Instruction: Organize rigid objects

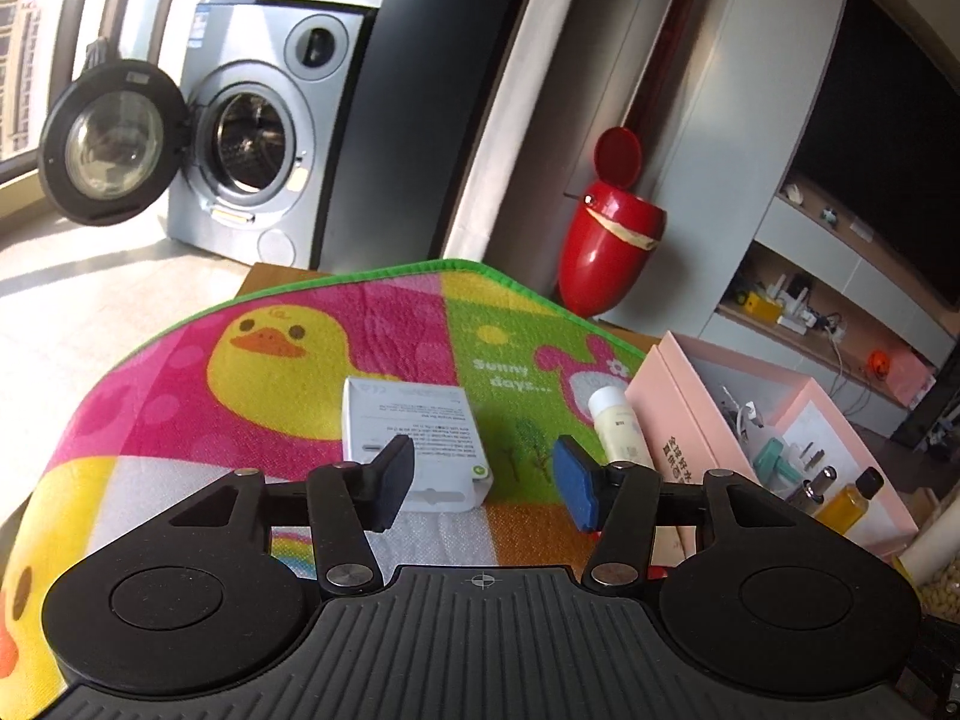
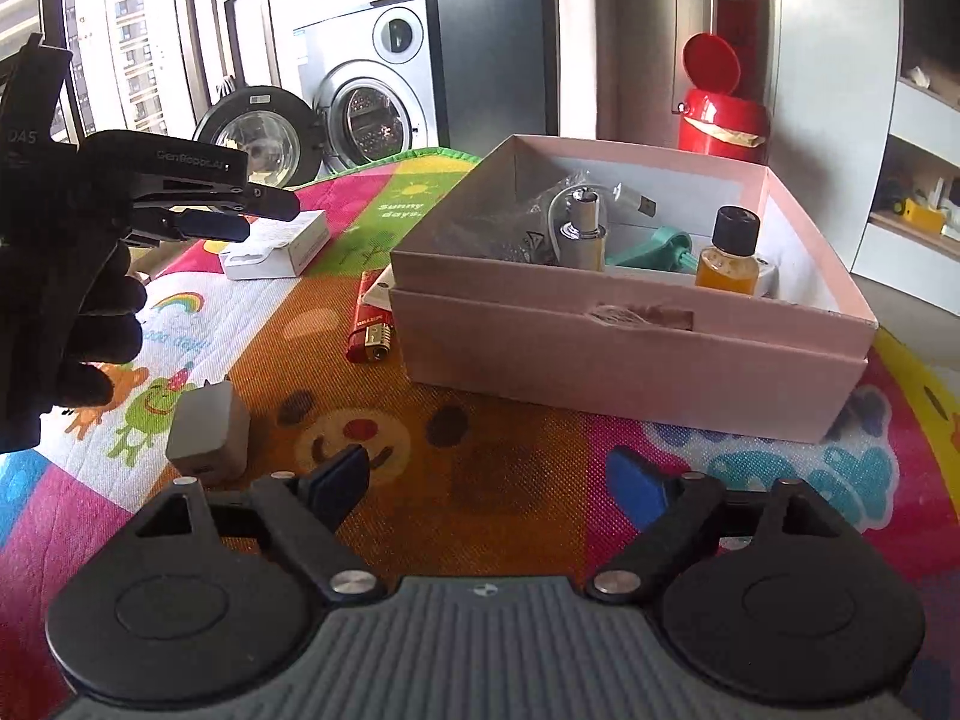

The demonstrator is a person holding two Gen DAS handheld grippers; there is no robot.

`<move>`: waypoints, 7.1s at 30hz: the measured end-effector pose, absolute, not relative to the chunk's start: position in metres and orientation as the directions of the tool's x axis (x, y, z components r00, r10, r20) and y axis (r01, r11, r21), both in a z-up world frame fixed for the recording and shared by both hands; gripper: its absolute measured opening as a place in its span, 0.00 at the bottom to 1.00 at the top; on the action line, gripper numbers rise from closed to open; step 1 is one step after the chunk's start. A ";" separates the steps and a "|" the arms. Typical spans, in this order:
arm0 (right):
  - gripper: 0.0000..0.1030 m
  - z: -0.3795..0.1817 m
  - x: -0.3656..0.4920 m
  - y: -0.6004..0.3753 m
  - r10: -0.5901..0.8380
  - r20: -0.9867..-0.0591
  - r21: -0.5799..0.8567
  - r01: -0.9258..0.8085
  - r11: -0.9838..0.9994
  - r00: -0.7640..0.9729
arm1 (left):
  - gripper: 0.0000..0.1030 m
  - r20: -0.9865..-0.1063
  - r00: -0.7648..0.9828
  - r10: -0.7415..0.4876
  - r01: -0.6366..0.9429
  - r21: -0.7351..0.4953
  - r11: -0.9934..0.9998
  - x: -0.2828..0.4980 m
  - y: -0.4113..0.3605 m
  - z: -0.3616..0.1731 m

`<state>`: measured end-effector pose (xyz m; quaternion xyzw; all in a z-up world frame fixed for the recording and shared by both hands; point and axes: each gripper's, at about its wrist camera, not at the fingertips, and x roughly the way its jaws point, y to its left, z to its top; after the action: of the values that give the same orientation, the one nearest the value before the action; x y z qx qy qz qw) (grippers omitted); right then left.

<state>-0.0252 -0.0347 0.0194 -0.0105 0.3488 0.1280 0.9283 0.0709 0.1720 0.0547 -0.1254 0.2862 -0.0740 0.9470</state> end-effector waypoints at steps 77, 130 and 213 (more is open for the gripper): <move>0.67 0.009 -0.055 -0.091 0.133 -0.688 -0.033 -0.214 0.976 0.713 | 0.38 -0.667 0.694 -0.271 0.226 -0.156 0.962 -0.016 0.068 0.017; 0.67 0.087 0.174 0.030 0.250 -0.747 0.059 -0.314 0.948 0.616 | 0.35 -0.661 0.675 -0.328 0.070 -0.385 0.920 0.059 0.131 0.020; 1.00 0.002 -0.052 -0.026 0.290 -0.703 0.022 -0.389 0.921 0.649 | 0.34 -0.740 0.603 -0.299 0.246 -0.183 0.952 -0.015 0.111 0.022</move>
<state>-0.0521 -0.0257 0.0018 -0.0656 0.3748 0.1874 0.9056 -0.0153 0.1112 0.0223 -0.0312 0.4190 -0.1523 0.8946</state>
